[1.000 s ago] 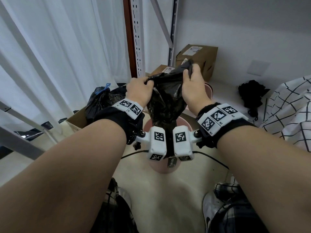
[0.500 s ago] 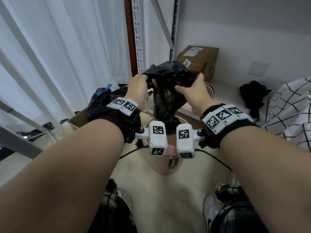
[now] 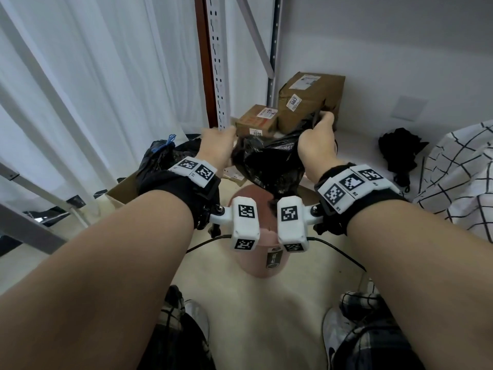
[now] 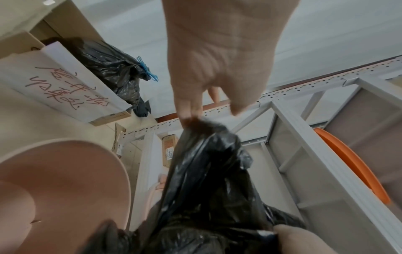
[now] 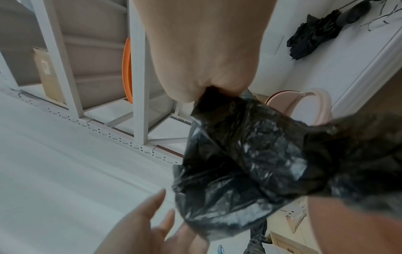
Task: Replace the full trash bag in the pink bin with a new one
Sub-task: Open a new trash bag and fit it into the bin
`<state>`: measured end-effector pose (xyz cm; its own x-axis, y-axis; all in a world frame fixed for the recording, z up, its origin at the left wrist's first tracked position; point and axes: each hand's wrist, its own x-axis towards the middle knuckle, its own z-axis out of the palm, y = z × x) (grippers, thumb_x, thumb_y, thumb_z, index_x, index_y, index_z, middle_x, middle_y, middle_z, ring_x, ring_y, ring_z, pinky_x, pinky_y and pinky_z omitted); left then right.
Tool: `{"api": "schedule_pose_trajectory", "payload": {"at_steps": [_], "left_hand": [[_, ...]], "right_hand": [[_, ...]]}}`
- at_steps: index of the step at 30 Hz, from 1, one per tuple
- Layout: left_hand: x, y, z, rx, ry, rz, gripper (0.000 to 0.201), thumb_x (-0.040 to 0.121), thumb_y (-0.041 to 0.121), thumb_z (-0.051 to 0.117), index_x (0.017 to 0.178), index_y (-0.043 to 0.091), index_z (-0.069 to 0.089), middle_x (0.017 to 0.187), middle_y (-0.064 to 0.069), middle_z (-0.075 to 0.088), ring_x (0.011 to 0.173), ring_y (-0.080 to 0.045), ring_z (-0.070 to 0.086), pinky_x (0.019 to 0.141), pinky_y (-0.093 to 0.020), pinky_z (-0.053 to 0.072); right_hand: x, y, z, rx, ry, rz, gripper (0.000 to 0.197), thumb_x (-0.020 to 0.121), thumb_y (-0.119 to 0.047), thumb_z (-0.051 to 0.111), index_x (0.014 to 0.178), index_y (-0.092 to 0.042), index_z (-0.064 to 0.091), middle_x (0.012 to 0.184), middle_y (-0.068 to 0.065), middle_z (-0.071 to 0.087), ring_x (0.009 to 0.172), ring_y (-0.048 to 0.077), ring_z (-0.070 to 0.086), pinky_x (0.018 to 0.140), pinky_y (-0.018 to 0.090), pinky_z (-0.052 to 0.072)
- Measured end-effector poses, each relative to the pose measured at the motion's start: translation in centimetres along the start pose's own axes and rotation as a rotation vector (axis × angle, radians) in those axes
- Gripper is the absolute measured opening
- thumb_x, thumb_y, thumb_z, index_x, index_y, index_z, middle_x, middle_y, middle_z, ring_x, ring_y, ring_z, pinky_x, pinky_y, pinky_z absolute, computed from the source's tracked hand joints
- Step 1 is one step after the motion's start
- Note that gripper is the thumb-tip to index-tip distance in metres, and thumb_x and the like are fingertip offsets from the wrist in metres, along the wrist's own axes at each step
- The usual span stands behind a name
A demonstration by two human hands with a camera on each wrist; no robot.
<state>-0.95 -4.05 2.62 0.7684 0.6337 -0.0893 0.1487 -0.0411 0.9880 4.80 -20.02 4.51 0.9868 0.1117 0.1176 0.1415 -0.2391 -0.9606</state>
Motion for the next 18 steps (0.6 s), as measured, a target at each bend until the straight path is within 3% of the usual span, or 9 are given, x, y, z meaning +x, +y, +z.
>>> {"api": "schedule_pose_trajectory", "payload": {"at_steps": [1, 3, 4, 6, 8, 10, 13, 15, 18], "left_hand": [[-0.4, 0.3, 0.2, -0.008, -0.071, -0.009, 0.030, 0.088, 0.040, 0.057, 0.071, 0.017, 0.049, 0.062, -0.004, 0.059, 0.058, -0.015, 0.060, 0.070, -0.030, 0.055], [-0.9, 0.6, 0.5, 0.094, -0.223, -0.010, 0.049, 0.070, 0.064, 0.067, 0.080, 0.017, 0.056, 0.075, -0.007, 0.062, 0.071, -0.019, 0.062, 0.082, -0.033, 0.053], [-1.3, 0.5, 0.6, 0.165, -0.294, -0.008, 0.054, 0.065, 0.066, 0.070, 0.080, 0.016, 0.059, 0.080, -0.006, 0.066, 0.077, -0.021, 0.065, 0.087, -0.036, 0.053], [-1.7, 0.2, 1.3, 0.319, -0.353, 0.041, 0.042, 0.067, 0.052, 0.075, 0.073, 0.011, 0.067, 0.077, -0.006, 0.071, 0.076, -0.023, 0.068, 0.082, -0.035, 0.054], [-2.1, 0.4, 1.4, 0.500, -0.265, 0.156, 0.030, 0.072, 0.034, 0.071, 0.063, 0.007, 0.061, 0.064, -0.008, 0.063, 0.064, -0.023, 0.061, 0.068, -0.031, 0.050], [-1.8, 0.5, 1.3, 0.573, -0.141, 0.237, 0.024, 0.081, 0.014, 0.060, 0.060, 0.005, 0.056, 0.060, -0.010, 0.053, 0.058, -0.022, 0.049, 0.060, -0.028, 0.040], [-0.6, 0.0, 0.3, 0.539, -0.012, 0.291, 0.023, 0.088, 0.009, 0.050, 0.087, -0.005, 0.069, 0.081, -0.017, 0.063, 0.077, -0.028, 0.057, 0.070, -0.030, 0.044], [-0.2, -0.5, -0.7, 0.436, 0.093, 0.285, 0.027, 0.090, 0.010, 0.049, 0.100, -0.002, 0.071, 0.097, -0.023, 0.069, 0.092, -0.035, 0.063, 0.081, -0.038, 0.049], [1.0, -1.2, -2.2, 0.204, 0.207, 0.100, 0.028, 0.092, 0.012, 0.046, 0.105, -0.002, 0.065, 0.108, -0.028, 0.066, 0.104, -0.043, 0.063, 0.092, -0.048, 0.053]], "right_hand": [[0.0, -0.1, 0.1, -0.002, -0.014, -0.009, 0.049, 0.091, 0.007, 0.028, 0.137, -0.011, 0.028, 0.104, 0.005, 0.045, 0.078, 0.014, 0.042, 0.063, 0.025, 0.036], [-0.3, -0.5, 0.7, 0.045, -0.066, -0.026, 0.048, 0.091, 0.005, 0.031, 0.136, -0.012, 0.030, 0.112, 0.007, 0.050, 0.089, 0.016, 0.048, 0.075, 0.026, 0.043], [-0.6, -0.7, 1.0, 0.081, -0.092, -0.031, 0.046, 0.091, 0.000, 0.035, 0.135, -0.013, 0.031, 0.118, 0.009, 0.053, 0.096, 0.018, 0.052, 0.086, 0.030, 0.046], [-1.1, -0.9, 1.5, 0.164, -0.140, -0.046, 0.045, 0.090, -0.016, 0.050, 0.132, -0.015, 0.033, 0.123, 0.010, 0.055, 0.108, 0.021, 0.056, 0.101, 0.038, 0.045], [-1.3, -0.8, 1.7, 0.142, -0.183, -0.129, 0.056, 0.086, -0.023, 0.063, 0.133, -0.015, 0.034, 0.122, 0.003, 0.055, 0.114, 0.015, 0.054, 0.104, 0.032, 0.043], [-1.1, -0.6, 1.6, 0.048, -0.182, -0.223, 0.061, 0.085, -0.013, 0.065, 0.137, -0.010, 0.033, 0.123, 0.000, 0.053, 0.116, 0.009, 0.050, 0.103, 0.022, 0.039], [-0.6, -0.6, 0.9, -0.039, -0.049, -0.216, 0.053, 0.090, -0.005, 0.057, 0.139, -0.009, 0.038, 0.134, 0.007, 0.055, 0.124, 0.017, 0.051, 0.106, 0.024, 0.036], [0.0, -0.1, 0.2, -0.119, 0.072, -0.167, 0.042, 0.092, -0.006, 0.053, 0.134, -0.006, 0.046, 0.132, 0.011, 0.057, 0.124, 0.022, 0.052, 0.102, 0.024, 0.036], [0.8, 1.4, -1.0, -0.185, 0.207, -0.112, 0.033, 0.093, -0.007, 0.050, 0.125, -0.002, 0.053, 0.128, 0.017, 0.059, 0.121, 0.030, 0.053, 0.102, 0.031, 0.038]]}}
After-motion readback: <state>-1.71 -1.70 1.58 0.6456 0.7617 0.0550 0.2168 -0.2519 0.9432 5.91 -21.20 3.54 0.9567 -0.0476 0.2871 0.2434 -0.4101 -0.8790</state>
